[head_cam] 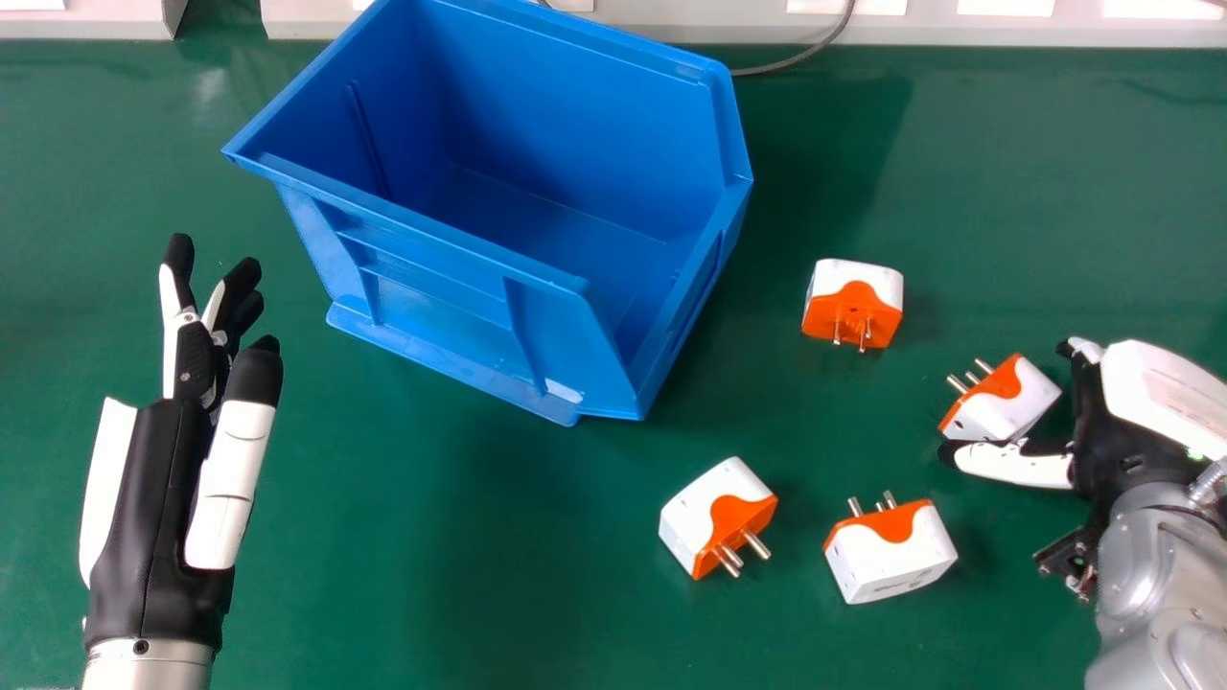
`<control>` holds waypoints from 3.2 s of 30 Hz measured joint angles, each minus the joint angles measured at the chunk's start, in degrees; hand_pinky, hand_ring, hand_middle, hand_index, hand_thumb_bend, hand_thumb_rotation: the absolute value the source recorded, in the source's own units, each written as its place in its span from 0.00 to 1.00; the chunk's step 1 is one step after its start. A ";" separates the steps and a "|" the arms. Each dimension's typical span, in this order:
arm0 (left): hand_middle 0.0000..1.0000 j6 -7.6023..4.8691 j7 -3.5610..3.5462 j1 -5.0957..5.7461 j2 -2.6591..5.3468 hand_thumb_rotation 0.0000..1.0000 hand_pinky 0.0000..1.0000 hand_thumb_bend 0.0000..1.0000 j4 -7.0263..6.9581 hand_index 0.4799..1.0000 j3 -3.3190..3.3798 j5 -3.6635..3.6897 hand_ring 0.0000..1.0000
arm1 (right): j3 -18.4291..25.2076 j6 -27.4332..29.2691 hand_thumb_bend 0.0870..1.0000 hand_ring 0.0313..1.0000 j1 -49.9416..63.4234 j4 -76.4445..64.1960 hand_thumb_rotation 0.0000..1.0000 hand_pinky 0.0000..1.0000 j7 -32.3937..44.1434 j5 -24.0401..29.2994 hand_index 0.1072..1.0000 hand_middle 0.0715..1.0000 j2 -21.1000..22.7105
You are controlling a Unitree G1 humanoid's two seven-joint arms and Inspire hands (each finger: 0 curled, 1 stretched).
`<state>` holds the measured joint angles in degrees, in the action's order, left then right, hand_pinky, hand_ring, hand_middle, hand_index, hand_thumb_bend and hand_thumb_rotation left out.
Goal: Pick all objects and put in blue box
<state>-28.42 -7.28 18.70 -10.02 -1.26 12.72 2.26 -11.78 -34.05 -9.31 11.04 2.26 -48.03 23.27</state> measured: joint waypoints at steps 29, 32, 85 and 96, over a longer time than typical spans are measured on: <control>0.98 0.58 -0.72 3.06 0.02 1.00 0.92 0.80 -3.91 0.98 -0.03 1.10 0.97 | -6.95 0.51 0.41 0.46 -4.71 5.09 0.40 0.43 -1.14 -1.74 0.55 0.50 3.76; 0.98 0.84 -0.77 3.13 0.03 1.00 0.92 0.81 -4.24 0.98 -0.07 1.10 0.97 | -6.31 1.64 0.36 0.22 -4.56 5.29 0.25 0.17 -2.80 -1.19 0.50 0.31 3.80; 1.00 7.77 -0.22 1.70 -0.64 1.00 0.95 0.80 -6.32 1.00 0.06 -1.73 0.99 | 0.94 -0.93 0.36 0.57 6.98 -12.31 0.34 0.51 -8.19 4.55 0.56 0.61 -0.04; 1.00 8.01 -0.65 1.39 -0.79 1.00 0.96 0.81 -6.33 1.00 0.09 -1.42 0.99 | 1.79 0.03 0.38 0.17 7.57 -26.46 0.25 0.14 -8.16 2.37 0.18 0.22 -0.96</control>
<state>-20.41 -7.93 20.10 -10.81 -7.59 12.80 0.85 -9.98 -34.02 -1.74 -15.42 -5.91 -45.66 22.32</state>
